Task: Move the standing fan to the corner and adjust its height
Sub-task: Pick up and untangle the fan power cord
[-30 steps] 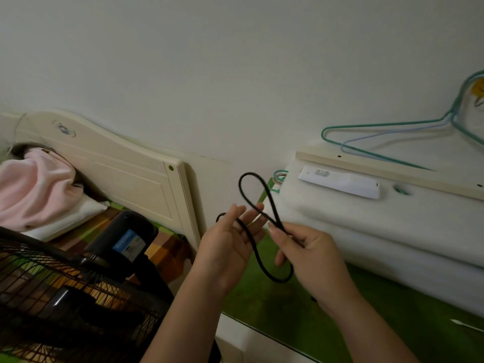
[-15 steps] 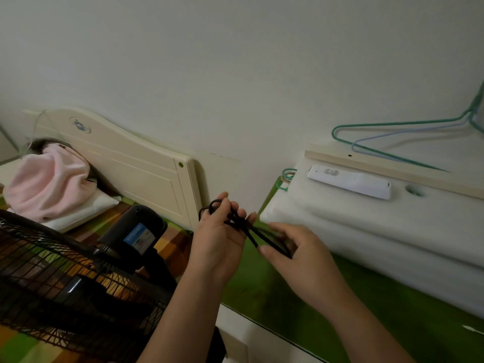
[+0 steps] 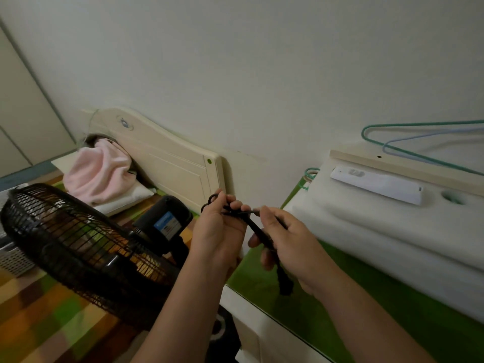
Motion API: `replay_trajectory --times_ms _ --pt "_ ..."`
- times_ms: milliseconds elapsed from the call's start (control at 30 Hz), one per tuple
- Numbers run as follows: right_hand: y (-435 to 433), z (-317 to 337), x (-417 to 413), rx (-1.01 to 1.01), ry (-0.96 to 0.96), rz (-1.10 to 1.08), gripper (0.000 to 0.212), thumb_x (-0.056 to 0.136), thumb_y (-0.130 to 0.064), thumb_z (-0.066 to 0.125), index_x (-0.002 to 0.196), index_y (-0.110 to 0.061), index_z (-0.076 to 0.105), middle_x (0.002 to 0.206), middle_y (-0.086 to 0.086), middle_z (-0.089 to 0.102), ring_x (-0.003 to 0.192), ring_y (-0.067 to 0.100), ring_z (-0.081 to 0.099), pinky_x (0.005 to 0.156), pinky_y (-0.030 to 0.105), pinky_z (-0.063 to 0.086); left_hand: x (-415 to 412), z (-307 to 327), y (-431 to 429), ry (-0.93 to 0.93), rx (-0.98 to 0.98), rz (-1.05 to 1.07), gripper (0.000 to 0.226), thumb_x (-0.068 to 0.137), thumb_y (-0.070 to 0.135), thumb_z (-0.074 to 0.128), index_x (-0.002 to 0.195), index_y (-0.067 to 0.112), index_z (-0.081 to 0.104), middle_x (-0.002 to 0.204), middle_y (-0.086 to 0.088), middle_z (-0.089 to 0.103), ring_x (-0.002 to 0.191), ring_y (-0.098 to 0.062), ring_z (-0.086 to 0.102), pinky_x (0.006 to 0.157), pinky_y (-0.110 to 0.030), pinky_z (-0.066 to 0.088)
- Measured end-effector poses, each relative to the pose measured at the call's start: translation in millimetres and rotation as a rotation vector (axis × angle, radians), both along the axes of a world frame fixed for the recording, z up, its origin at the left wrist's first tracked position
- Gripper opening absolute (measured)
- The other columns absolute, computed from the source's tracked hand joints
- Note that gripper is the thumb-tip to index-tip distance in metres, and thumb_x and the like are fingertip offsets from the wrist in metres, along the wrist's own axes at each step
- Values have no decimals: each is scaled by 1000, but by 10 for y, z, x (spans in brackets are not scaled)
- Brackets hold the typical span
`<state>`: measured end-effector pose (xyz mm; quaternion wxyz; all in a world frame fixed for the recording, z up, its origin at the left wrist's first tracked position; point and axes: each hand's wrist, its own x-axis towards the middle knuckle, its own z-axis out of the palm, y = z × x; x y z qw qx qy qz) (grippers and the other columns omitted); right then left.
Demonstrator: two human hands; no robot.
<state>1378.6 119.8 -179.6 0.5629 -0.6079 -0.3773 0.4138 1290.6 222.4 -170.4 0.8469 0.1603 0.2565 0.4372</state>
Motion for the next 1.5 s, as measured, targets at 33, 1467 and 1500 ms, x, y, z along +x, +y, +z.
replay_trajectory --times_ms 33,1467,1500 --pt "10 6 -6 17 11 -5 34 81 -72 46 98 -47 61 83 2 73 53 10 59 49 20 48 -18 8 -16 35 5 2 8 105 16 44 101 10 47 72 -3 48 62 -14 45 68 -30 43" --pt "599 180 -514 -29 -82 241 108 49 -85 69 133 -19 54 124 -1 66 117 15 59 105 41 45 -714 -115 -67 1122 950 -62 24 105 22 42 125 18 56 100 -2 68 87 -13 67 65 -16 49" --pt "683 197 -584 -35 -60 258 114 47 -84 72 137 -17 51 129 2 63 121 17 57 107 42 43 -793 -109 -27 1147 979 -39 30 104 17 44 132 12 53 108 -5 67 96 -18 66 72 -16 49"
